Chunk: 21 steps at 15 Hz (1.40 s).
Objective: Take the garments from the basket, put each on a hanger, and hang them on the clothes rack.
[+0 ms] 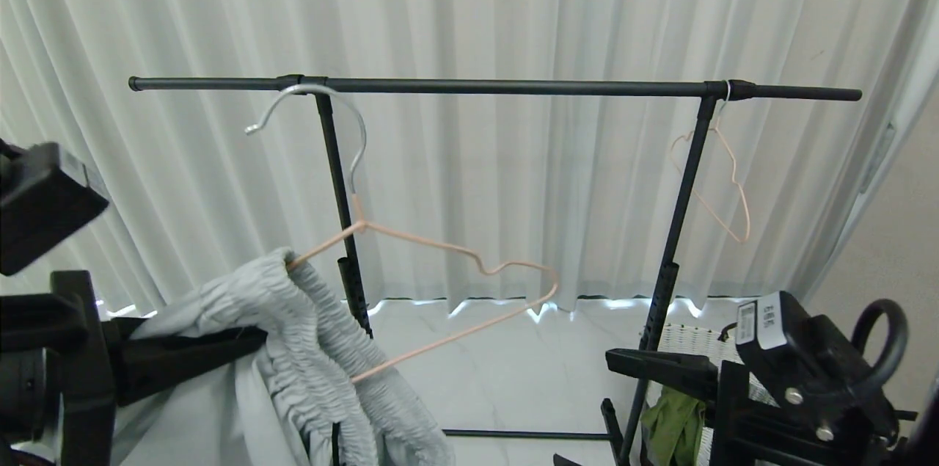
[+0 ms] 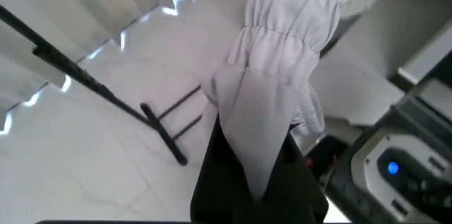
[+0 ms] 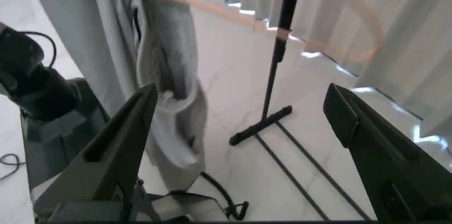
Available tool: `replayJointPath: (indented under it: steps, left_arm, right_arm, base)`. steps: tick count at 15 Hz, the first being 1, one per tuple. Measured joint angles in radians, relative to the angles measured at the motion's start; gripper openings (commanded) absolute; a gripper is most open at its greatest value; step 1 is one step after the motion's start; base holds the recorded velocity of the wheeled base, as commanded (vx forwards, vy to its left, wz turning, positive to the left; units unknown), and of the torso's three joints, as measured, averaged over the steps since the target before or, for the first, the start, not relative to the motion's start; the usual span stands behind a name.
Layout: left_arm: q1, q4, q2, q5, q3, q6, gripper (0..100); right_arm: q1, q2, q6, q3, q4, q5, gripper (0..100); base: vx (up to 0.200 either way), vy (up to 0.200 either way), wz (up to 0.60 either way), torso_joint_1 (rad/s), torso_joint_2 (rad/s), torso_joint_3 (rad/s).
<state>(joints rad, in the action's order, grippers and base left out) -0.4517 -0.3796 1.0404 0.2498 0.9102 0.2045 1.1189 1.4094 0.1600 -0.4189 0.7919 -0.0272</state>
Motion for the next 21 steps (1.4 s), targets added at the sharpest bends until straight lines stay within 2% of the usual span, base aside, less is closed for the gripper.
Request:
replayJointPath:
  steps: [3, 5, 8, 10, 13, 18, 19, 21]
  left_arm:
    - [-0.001, 0.116, -0.003, -0.028, 0.023, 0.003, 0]
    - [-0.001, 0.148, -0.002, -0.038, 0.024, 0.005, 0]
    - [-0.001, 0.169, 0.000, -0.040, 0.025, 0.004, 0]
    - [-0.001, 0.177, 0.000, -0.040, 0.025, 0.004, 0]
    - [-0.001, 0.190, 0.003, -0.041, 0.027, 0.006, 0]
    - [-0.001, 0.211, 0.006, -0.041, 0.027, 0.006, 0]
    - [-0.001, 0.211, 0.007, -0.041, 0.026, 0.006, 0]
    - [-0.001, 0.211, 0.007, -0.041, 0.025, 0.006, 0]
  right_arm:
    - [0.013, 0.083, 0.065, -0.099, -0.027, -0.009, 100]
    - [0.020, 0.140, 0.102, -0.181, -0.098, -0.027, 100]
    - [0.029, 0.227, 0.214, -0.316, -0.236, -0.086, 100]
    - [0.052, 0.284, 0.265, -0.387, -0.277, -0.116, 100]
    - [0.087, 0.345, 0.287, -0.417, -0.286, -0.134, 100]
    - [0.091, 0.408, 0.313, -0.430, -0.277, -0.198, 100]
    - [0.091, 0.414, 0.320, -0.434, -0.277, -0.210, 0]
    - [0.089, 0.424, 0.323, -0.436, -0.278, -0.228, 0]
  base:
    - [0.000, 0.000, 0.00, 0.000, 0.00, 0.000]
    - [0.000, 0.000, 0.00, 0.000, 0.00, 0.000]
    - [0.000, 0.000, 0.00, 0.000, 0.00, 0.000]
    - [0.000, 0.000, 0.00, 0.000, 0.00, 0.000]
    - [0.000, 0.000, 0.00, 0.000, 0.00, 0.000]
    - [0.000, 0.000, 0.00, 0.000, 0.00, 0.000]
    - [0.000, 0.000, 0.00, 0.000, 0.00, 0.000]
    - [0.000, 0.000, 0.00, 0.000, 0.00, 0.000]
